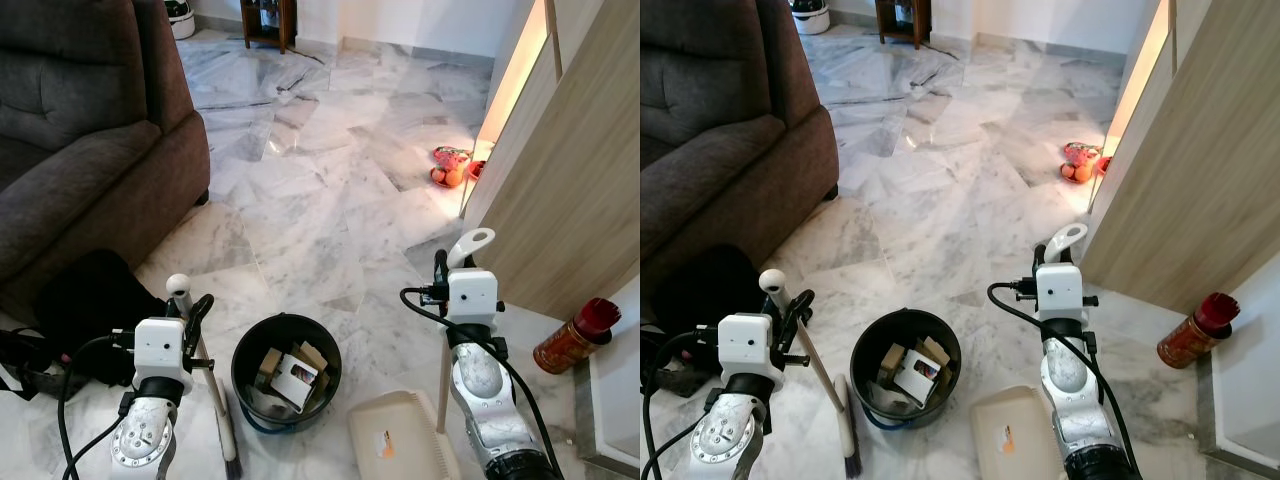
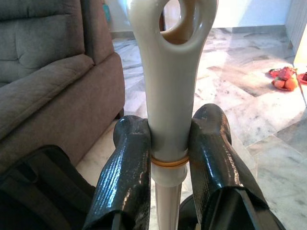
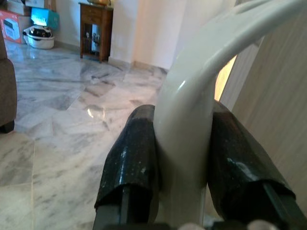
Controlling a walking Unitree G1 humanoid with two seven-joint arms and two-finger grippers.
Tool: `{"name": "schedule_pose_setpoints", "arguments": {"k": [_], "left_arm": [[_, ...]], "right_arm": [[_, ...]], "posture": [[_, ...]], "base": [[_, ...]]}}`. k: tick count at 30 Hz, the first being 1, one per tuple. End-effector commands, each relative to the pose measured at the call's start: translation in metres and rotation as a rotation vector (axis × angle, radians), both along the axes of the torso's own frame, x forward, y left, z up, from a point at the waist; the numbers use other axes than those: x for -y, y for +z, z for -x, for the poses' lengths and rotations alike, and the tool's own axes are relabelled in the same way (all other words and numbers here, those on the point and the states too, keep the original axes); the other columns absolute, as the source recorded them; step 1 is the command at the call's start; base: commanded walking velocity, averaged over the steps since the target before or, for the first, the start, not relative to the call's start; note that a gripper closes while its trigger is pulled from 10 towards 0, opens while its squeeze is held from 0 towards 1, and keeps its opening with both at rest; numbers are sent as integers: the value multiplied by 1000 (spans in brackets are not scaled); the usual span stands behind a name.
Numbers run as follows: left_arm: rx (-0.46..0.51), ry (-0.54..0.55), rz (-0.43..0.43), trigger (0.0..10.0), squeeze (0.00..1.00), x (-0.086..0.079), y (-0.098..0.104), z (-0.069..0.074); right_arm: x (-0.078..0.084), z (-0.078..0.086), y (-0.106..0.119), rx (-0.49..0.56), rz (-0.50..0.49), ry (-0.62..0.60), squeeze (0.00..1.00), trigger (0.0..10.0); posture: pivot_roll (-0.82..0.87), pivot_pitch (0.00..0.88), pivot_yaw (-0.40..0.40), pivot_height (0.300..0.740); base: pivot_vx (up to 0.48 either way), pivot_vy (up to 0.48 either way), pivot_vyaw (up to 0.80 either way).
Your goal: Sweep floor
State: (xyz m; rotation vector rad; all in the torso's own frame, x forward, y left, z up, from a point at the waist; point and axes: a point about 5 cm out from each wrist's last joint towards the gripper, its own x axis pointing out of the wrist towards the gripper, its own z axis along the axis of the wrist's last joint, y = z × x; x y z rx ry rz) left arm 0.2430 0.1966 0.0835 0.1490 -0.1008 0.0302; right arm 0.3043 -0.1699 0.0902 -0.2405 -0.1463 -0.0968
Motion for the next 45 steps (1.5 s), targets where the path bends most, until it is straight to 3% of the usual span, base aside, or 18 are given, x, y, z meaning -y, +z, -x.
{"name": "schedule_pose_setpoints", "arguments": {"k": [1,20,45], "left_arm": [[48,-28,6,10000,0,6,9,-1],[29,-55,25,10000,0,10,6,0],[22,-62,37,10000,0,12,5,0]], "right_arm": [[-1,-2,1,0,-34,5,0,10000],[-5,-5,-14,-123,-74,48,0,10000],[-6,-6,-31,-305,44,89,0,10000]], "posture": [[112,68,-12,740],[112,83,-16,740],[112,98,-23,740]], "base": [[0,0,0],[0,0,0],[0,0,0]]}}
